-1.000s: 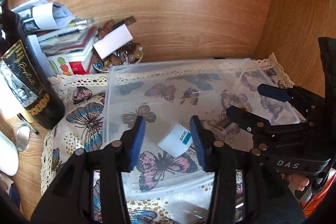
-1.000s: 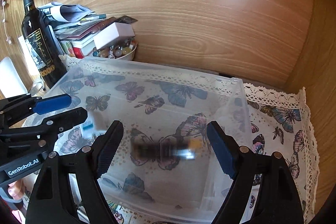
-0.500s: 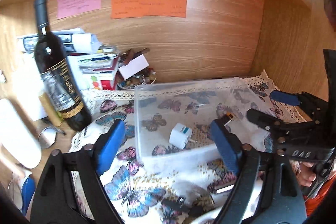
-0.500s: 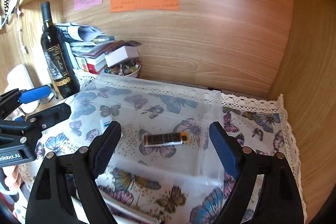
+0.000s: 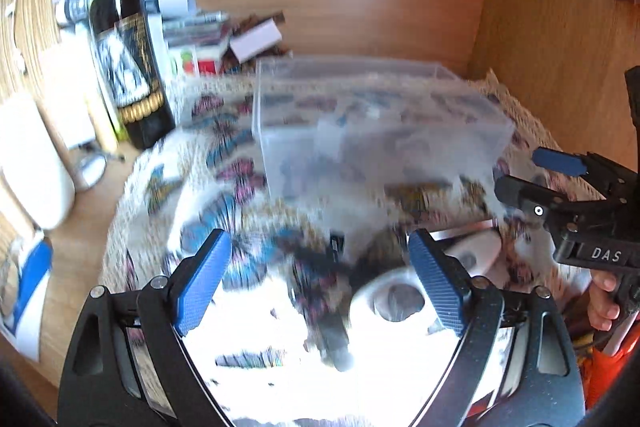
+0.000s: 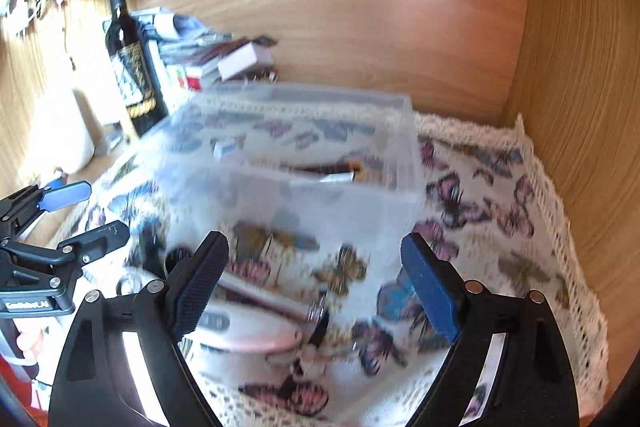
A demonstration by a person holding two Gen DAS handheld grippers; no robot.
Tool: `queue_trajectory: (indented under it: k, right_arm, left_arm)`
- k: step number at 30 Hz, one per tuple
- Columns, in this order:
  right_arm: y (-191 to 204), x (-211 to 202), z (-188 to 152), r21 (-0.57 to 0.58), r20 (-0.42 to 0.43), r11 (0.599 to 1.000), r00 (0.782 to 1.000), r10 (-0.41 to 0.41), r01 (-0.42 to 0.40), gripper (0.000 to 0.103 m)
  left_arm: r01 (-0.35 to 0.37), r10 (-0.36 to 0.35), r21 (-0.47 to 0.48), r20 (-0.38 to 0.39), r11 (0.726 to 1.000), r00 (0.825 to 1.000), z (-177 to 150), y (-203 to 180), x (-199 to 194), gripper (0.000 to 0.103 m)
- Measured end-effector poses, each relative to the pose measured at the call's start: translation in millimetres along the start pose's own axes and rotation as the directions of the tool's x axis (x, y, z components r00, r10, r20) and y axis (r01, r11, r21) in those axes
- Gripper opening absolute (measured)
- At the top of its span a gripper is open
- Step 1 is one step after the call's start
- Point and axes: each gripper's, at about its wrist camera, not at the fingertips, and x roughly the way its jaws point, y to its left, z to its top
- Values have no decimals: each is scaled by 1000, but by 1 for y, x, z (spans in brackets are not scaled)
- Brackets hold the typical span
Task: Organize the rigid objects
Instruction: 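Grasp the small black part with the left tool while the right tool grasps the silver rod, then carry the black part into the box while the right tool drops the silver rod there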
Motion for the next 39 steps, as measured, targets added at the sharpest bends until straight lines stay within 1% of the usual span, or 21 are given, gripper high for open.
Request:
queue_trajectory:
  k: [3,4,6,11,15,17,18,20,21,22,23,24,27,28,29,31,32,33,34,36,39]
  right_arm:
    - [6,8,-8,-26,-35,1000,999,14,-15,87]
    - [9,12,-10,-37,-50,999,999,20,-22,87]
    - [13,21,-10,-63,-76,998,997,22,-26,87]
    - [20,43,-10,-106,-145,993,989,39,-55,83]
    - [21,58,-8,-115,-195,989,978,68,-92,71]
    - [19,62,-8,-118,-209,989,976,63,-89,60]
    - [18,64,-9,-118,-217,990,974,56,-83,52]
    - [15,65,-9,-108,-219,990,974,61,-86,49]
    - [14,64,-9,-108,-217,991,974,59,-84,44]
    - [14,63,-10,-111,-214,991,976,53,-78,36]
    - [13,61,-10,-111,-212,991,976,48,-73,33]
    - [12,60,-11,-110,-211,991,976,49,-73,29]
    - [10,55,-15,-123,-196,991,980,32,-57,26]
    - [9,54,-17,-128,-192,990,981,26,-51,25]
    - [9,52,-18,-129,-189,991,982,22,-47,24]
    - [7,48,-19,-123,-179,991,983,25,-48,20]
    - [6,47,-19,-118,-175,992,984,29,-50,20]
    - [6,44,-19,-112,-170,992,985,32,-51,18]
    - [5,42,-20,-108,-162,993,986,32,-50,17]
    - [4,35,-20,-97,-146,994,989,35,-49,16]
    - [3,25,-17,-84,-115,996,993,33,-42,14]
  left_arm:
    - [-9,9,-4,-29,1000,1000,-17,1,1,91]
    - [-11,11,-9,-36,1000,999,-22,3,0,93]
    - [-12,11,-30,-37,999,999,-27,9,-4,95]
    - [-42,39,-53,-41,998,998,-37,25,-11,95]
    - [-27,23,-49,-76,998,997,-45,31,-10,95]
    - [-26,22,-43,-87,999,996,-51,31,-9,95]
    - [-24,20,-39,-91,999,996,-53,29,-7,95]
    - [-18,15,-29,-95,999,995,-55,26,-5,94]
    - [-16,13,-24,-95,1000,995,-55,23,-4,91]
    - [-13,11,-17,-95,1000,995,-55,21,-3,88]
    - [-6,5,-9,-96,1000,995,-55,18,-1,85]
    - [6,-6,-4,-100,1000,995,-54,16,1,79]
    - [14,-13,18,-99,1000,995,-52,8,6,71]
    - [8,-5,30,-94,1000,996,-52,6,8,64]
    - [1,3,41,-88,999,996,-52,4,9,61]
    - [-3,7,52,-73,999,997,-51,2,10,45]
    - [-2,5,53,-70,999,998,-50,2,11,41]
    - [2,2,51,-69,999,998,-49,3,12,30]
    - [4,0,46,-69,999,998,-48,4,12,25]
    - [12,-10,35,-70,999,997,-46,7,14,25]
    - [4,-2,31,-66,1000,998,-43,11,13,25]
